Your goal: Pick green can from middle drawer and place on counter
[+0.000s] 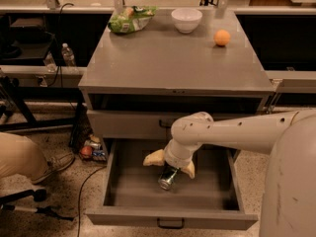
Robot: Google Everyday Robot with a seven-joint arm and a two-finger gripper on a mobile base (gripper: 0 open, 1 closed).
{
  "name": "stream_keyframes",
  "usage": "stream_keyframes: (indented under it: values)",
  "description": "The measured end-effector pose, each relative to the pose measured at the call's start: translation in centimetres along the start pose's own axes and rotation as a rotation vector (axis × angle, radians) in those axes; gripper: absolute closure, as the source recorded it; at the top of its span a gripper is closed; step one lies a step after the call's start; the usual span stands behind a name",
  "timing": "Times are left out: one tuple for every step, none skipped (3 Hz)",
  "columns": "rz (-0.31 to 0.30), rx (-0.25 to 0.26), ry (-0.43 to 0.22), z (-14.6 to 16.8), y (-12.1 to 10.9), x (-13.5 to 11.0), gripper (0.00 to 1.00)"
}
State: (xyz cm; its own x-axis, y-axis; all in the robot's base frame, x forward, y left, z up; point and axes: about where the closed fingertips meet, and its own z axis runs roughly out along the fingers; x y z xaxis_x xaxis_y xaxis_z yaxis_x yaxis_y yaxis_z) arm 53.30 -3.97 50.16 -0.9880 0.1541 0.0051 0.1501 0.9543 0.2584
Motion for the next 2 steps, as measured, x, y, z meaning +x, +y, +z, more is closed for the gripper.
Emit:
stream_keyframes:
  values:
    - [0.028,-0.007,-0.030,0.8,-0.6,-0.8,0.00]
    - [0.072,-0.024,-0.078,1.8,-1.6,-2.2,0.00]
